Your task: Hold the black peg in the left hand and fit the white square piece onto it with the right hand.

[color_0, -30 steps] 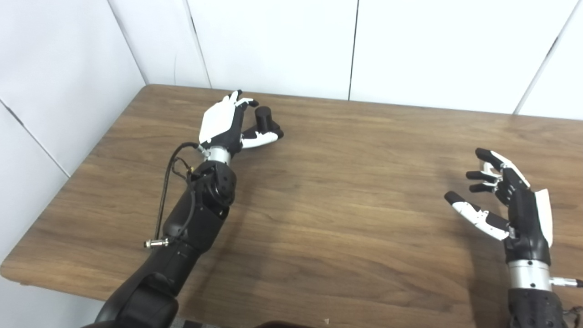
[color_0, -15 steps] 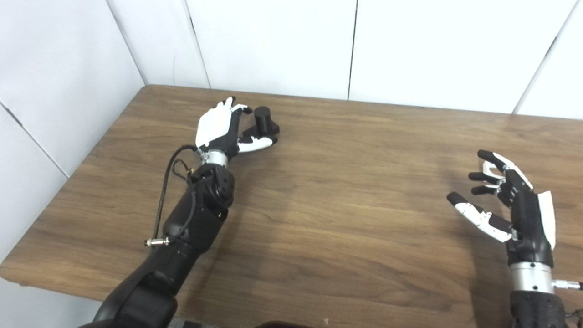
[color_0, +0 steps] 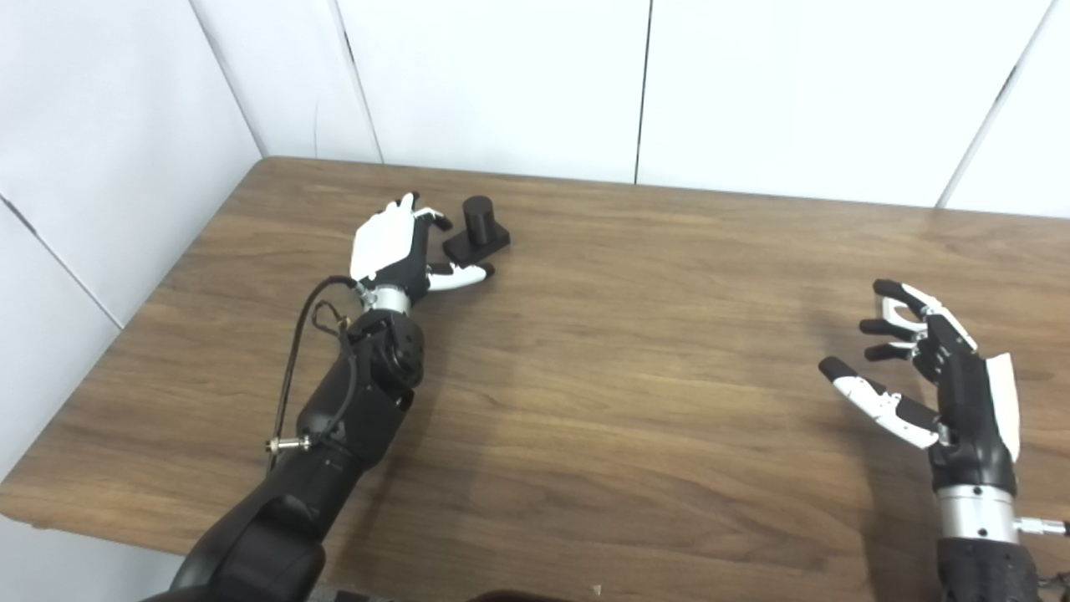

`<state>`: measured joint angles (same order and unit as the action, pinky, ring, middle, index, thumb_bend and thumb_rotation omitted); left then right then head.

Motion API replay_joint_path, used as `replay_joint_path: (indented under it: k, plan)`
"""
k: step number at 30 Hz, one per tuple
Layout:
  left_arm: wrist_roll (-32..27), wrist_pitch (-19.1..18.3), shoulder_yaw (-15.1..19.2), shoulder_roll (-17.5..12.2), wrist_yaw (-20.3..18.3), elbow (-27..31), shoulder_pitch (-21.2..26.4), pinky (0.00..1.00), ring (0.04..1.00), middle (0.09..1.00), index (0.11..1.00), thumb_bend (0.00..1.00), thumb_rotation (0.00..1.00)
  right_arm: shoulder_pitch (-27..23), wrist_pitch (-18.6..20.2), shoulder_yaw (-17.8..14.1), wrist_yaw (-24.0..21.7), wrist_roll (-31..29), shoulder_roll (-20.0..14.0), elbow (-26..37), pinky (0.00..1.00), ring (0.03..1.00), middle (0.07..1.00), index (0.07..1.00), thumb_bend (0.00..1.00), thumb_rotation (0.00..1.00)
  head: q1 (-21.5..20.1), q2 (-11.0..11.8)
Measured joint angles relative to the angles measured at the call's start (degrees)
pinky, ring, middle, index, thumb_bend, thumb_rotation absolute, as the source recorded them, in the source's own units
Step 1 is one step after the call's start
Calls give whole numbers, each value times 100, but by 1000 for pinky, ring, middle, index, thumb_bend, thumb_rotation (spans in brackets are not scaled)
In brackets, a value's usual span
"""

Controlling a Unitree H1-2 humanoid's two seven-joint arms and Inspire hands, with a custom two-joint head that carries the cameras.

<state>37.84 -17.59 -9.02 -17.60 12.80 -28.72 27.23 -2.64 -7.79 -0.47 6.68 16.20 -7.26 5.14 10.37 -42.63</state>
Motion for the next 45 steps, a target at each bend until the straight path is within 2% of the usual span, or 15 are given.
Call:
replay_joint_path:
  k: [9, 17, 24, 45]
  plan:
    - [-44, 160, -13, 46, 100, -366, 144, 1000, 1000, 1000, 683, 872, 498, 36, 9, -11, -1, 29, -1, 31, 540, 671, 840, 771, 664, 219, -27, -9]
    - [-154, 295, -56, 45, 218, -702, 321, 1000, 1000, 998, 687, 874, 496, 45, 9, -18, 0, 52, -1, 37, 535, 671, 841, 764, 660, 221, -35, -26]
    - [-199, 316, -120, 47, 259, -801, 393, 1000, 1000, 995, 680, 854, 464, 69, 10, -28, 0, 52, 2, 58, 540, 675, 842, 768, 668, 236, -62, -35]
    - [-350, 387, -191, 61, 334, -877, 420, 1000, 1000, 996, 676, 855, 475, 234, 120, -71, 2, 96, 25, 209, 539, 671, 841, 775, 669, 238, -149, -79]
